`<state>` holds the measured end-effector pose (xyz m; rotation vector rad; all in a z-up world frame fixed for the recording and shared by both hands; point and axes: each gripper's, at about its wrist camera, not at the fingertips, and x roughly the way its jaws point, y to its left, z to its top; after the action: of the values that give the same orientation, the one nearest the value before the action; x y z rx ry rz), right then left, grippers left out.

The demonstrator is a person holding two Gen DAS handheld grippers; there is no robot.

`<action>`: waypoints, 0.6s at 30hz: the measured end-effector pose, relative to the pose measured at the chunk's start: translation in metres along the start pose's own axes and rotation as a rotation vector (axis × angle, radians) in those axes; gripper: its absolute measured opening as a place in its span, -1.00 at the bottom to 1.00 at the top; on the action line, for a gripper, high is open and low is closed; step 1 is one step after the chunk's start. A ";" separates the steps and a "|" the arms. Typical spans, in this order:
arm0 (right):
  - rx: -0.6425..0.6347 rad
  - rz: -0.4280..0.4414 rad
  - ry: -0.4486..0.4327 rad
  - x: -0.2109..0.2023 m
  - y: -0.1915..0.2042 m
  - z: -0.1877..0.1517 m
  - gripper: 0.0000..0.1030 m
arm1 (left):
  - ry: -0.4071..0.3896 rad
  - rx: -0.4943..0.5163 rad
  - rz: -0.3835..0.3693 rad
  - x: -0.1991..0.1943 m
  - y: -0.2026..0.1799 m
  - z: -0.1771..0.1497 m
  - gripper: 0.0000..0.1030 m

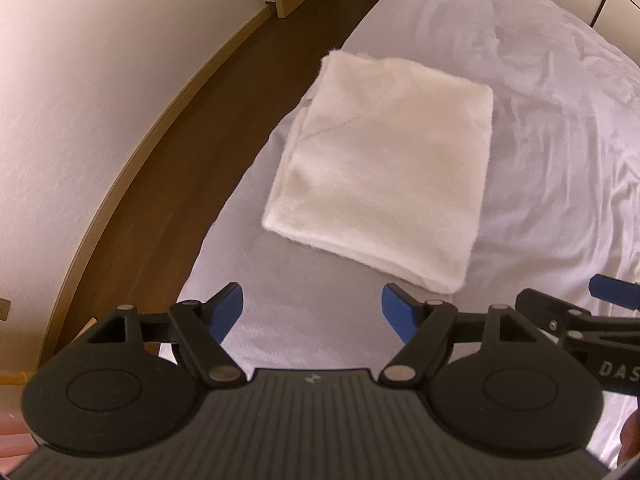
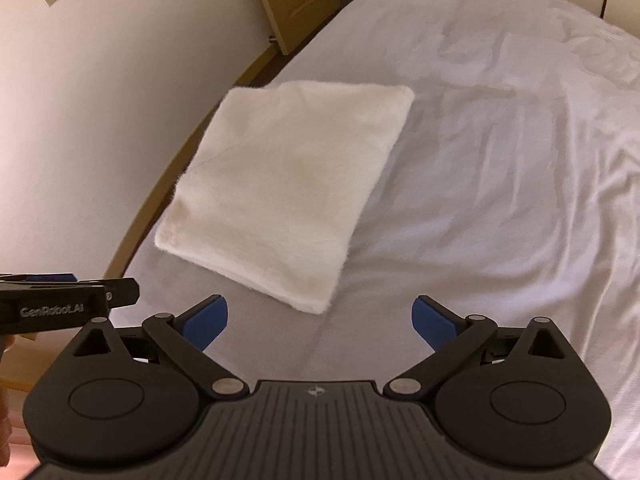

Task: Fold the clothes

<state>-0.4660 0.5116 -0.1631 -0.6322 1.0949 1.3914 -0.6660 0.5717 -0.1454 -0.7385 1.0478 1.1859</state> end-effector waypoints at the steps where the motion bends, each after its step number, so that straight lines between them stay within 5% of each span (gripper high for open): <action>1: -0.001 -0.007 0.003 -0.001 0.001 0.000 0.96 | 0.000 -0.001 -0.005 -0.003 0.000 -0.001 0.52; 5: -0.011 -0.024 -0.008 -0.009 0.004 0.002 0.97 | -0.005 -0.002 0.000 -0.012 0.000 -0.004 0.69; 7: -0.020 -0.045 -0.019 -0.011 0.006 0.004 0.97 | -0.024 -0.005 0.016 -0.017 0.000 -0.004 0.98; 11: -0.055 -0.106 -0.054 -0.016 0.013 0.009 0.97 | -0.078 0.007 0.051 -0.027 0.000 -0.006 0.98; 18: -0.112 -0.202 -0.079 -0.023 0.027 0.012 0.97 | -0.051 -0.016 0.044 -0.029 0.005 -0.014 0.98</action>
<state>-0.4855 0.5154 -0.1313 -0.7415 0.8696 1.2978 -0.6755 0.5498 -0.1231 -0.6973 1.0183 1.2458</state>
